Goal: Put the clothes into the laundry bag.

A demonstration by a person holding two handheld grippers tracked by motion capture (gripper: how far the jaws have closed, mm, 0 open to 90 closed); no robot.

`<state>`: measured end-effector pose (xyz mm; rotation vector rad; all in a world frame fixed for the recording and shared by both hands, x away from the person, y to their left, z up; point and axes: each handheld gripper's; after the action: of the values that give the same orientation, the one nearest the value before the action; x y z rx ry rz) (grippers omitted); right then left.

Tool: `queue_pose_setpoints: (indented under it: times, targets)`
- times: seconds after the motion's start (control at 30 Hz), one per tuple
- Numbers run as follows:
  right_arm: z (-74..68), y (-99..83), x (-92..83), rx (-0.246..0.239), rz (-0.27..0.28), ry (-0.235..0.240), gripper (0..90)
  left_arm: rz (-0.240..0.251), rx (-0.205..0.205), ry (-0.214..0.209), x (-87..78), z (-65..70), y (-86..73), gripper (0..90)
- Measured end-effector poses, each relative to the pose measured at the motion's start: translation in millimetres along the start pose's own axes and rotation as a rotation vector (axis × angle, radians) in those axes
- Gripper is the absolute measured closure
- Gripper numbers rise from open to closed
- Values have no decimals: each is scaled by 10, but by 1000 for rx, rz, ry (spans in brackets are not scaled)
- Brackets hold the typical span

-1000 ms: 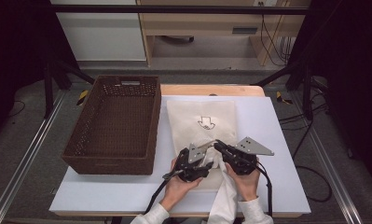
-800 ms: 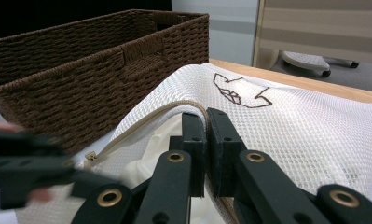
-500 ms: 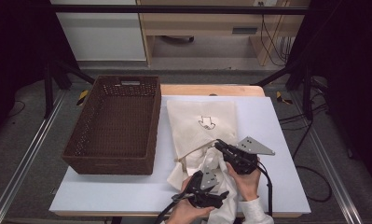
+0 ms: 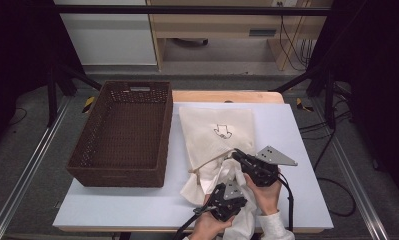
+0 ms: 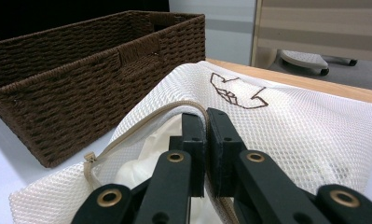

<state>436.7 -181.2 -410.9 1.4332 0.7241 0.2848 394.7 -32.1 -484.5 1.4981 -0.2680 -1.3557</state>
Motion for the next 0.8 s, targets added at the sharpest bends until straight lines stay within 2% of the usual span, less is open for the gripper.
queue_pose_setpoints:
  times: [0.1,0.17,0.2,0.27,0.33,0.47,0.5,0.57,0.6,0.63,0.7,0.8]
  targets:
    - [9,1,-7,8,5,-1,865,55,2,7,-219,-34,62,874]
    - [17,2,-18,6,7,-3,865,95,19,65,-380,-105,131,874]
    - [20,4,-21,8,9,-3,865,99,27,103,-447,-179,181,874]
    - [19,6,-20,11,10,-3,866,98,24,145,-487,-307,243,874]
    - [12,4,-14,7,11,-2,866,78,26,213,-451,-459,294,874]
    - [4,5,-13,8,9,-1,866,66,11,316,-336,-699,334,874]
    - [5,5,-12,8,9,0,866,73,4,341,-318,-734,340,874]
    - [2,0,-6,5,7,3,866,85,17,393,-274,-754,346,874]
    - [-5,-2,0,2,3,3,866,92,28,412,-247,-751,345,874]
    - [-14,-6,10,1,1,2,866,97,56,452,-206,-745,337,873]
    - [-25,-14,25,-5,-7,0,866,102,45,450,-169,-752,325,866]
    - [-26,-19,31,-9,-12,-3,866,127,39,403,-190,-757,281,832]
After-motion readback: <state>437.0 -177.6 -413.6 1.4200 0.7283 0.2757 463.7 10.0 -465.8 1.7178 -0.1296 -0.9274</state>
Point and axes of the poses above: each handheld gripper's, and its own axes: x roughly forward along the jaws, y roughly out of its top, z roughly to its right, and after that the axes turned 3 degrees about -x, right-handed
